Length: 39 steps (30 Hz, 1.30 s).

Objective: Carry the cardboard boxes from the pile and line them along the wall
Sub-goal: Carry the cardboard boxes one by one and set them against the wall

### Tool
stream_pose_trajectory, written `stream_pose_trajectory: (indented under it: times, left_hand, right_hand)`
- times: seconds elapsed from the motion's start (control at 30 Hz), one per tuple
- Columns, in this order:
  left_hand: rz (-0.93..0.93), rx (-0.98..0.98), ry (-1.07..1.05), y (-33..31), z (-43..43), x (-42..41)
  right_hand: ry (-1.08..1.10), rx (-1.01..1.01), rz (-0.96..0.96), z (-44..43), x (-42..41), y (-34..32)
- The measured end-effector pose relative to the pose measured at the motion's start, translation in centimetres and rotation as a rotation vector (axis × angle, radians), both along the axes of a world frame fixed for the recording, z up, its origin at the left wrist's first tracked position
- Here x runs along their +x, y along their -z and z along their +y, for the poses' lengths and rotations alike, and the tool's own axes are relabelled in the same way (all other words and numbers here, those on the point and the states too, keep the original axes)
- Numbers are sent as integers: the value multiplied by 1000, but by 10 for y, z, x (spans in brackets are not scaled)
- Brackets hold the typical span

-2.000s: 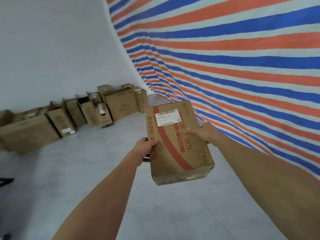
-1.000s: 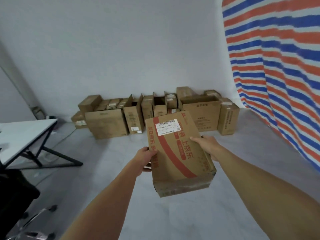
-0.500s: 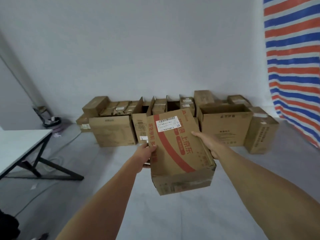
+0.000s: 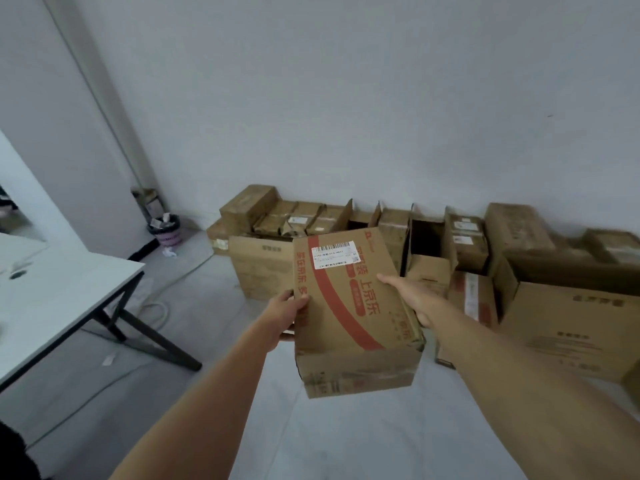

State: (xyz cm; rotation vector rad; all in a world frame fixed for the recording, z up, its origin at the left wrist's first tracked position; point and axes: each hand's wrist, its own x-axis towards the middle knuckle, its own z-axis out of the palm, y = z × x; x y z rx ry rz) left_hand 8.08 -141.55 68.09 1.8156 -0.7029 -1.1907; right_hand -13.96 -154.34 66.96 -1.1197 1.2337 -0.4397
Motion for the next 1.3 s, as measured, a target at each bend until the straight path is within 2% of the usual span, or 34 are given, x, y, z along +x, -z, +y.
stream_pose_trajectory:
  times: [0.27,0.43,1.07,1.3]
  left_hand:
    - [-38,33,-11,-3,-164,149]
    - [-36,56,76,5,-271,187]
    - [52,154,188,71,-710,244]
    - [11,198,401,93,-876,239]
  right_hand:
    - [75,42,-20,-156,146,13]
    - [175,89,-24,-249,178,26]
    - [432,129,14,-647,217,73]
    - [554,165,67,-787,204,106]
